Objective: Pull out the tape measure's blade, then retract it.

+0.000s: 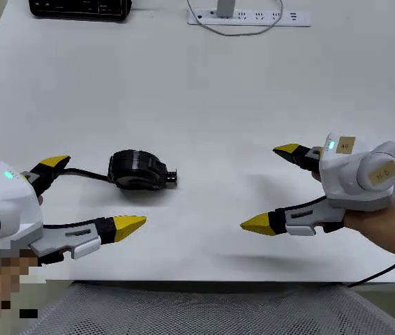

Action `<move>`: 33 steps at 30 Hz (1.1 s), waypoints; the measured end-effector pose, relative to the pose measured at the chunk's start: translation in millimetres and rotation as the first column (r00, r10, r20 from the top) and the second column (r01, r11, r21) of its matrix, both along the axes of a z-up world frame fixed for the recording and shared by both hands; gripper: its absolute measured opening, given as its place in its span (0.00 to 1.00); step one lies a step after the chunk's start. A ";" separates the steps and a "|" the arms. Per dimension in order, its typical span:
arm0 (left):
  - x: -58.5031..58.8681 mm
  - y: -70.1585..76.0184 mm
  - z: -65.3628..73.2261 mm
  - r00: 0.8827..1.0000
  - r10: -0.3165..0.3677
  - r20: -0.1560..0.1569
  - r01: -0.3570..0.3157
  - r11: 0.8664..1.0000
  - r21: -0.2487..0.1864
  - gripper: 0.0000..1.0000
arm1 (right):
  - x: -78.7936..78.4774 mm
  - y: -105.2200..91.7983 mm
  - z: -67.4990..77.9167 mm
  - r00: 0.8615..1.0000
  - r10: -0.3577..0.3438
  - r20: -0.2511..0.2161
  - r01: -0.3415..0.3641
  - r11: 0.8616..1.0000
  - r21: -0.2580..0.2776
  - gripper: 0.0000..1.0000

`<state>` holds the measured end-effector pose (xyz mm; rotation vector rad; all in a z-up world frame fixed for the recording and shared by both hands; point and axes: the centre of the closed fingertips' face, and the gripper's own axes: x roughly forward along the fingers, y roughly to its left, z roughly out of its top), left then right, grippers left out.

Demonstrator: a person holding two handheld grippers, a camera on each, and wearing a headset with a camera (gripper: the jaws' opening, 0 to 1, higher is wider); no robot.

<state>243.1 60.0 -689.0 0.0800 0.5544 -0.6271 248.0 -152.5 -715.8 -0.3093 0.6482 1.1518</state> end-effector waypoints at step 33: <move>-14.7 14.2 -4.7 0.996 -0.090 0.002 0.089 0.991 0.099 0.99 | -21.1 -32.9 0.5 0.996 -0.083 -0.021 0.083 0.997 0.005 0.93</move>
